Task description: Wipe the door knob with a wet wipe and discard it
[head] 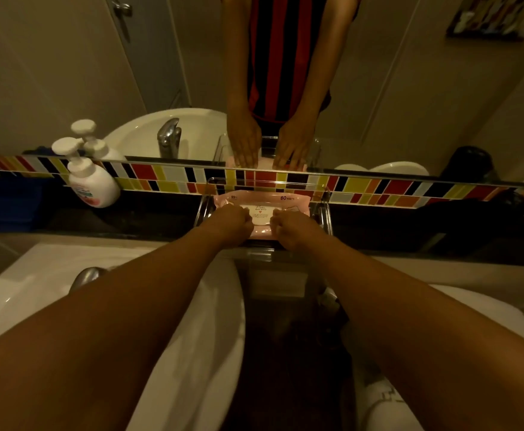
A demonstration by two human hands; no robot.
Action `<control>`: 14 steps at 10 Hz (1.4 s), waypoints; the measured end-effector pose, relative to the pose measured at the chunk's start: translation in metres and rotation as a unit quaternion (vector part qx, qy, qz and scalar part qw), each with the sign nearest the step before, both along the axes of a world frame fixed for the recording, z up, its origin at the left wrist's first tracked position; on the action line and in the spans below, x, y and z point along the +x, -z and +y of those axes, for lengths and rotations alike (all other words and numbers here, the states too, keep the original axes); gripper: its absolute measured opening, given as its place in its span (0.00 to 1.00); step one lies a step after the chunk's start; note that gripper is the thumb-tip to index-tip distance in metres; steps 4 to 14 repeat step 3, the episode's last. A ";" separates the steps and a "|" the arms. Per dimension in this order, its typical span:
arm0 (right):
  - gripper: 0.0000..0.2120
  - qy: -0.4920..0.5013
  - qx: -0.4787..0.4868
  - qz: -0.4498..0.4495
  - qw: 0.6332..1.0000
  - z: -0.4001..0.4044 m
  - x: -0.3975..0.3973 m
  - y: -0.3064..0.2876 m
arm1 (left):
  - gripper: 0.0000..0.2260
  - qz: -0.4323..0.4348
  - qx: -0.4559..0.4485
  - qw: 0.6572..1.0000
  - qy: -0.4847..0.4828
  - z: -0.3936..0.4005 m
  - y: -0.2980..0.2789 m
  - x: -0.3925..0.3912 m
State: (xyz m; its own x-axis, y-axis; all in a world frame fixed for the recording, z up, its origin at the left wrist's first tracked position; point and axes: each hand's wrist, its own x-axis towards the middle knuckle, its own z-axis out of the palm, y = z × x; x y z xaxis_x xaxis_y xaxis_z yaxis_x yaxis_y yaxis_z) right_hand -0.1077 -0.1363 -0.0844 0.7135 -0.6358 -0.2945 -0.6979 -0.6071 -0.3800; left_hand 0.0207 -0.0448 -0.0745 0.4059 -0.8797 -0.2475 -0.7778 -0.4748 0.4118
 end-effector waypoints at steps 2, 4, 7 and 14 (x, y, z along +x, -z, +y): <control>0.14 -0.045 -0.034 0.045 0.997 -0.006 0.007 0.001 | 0.19 -0.044 0.038 0.998 0.035 0.003 -0.002 -0.003; 0.15 -0.057 -0.054 0.043 0.996 -0.003 0.008 -0.006 | 0.19 -0.040 0.025 0.999 0.012 0.006 -0.009 0.006; 0.15 -0.057 -0.054 0.043 0.996 -0.003 0.008 -0.006 | 0.19 -0.040 0.025 0.999 0.012 0.006 -0.009 0.006; 0.15 -0.057 -0.054 0.043 0.996 -0.003 0.008 -0.006 | 0.19 -0.040 0.025 0.999 0.012 0.006 -0.009 0.006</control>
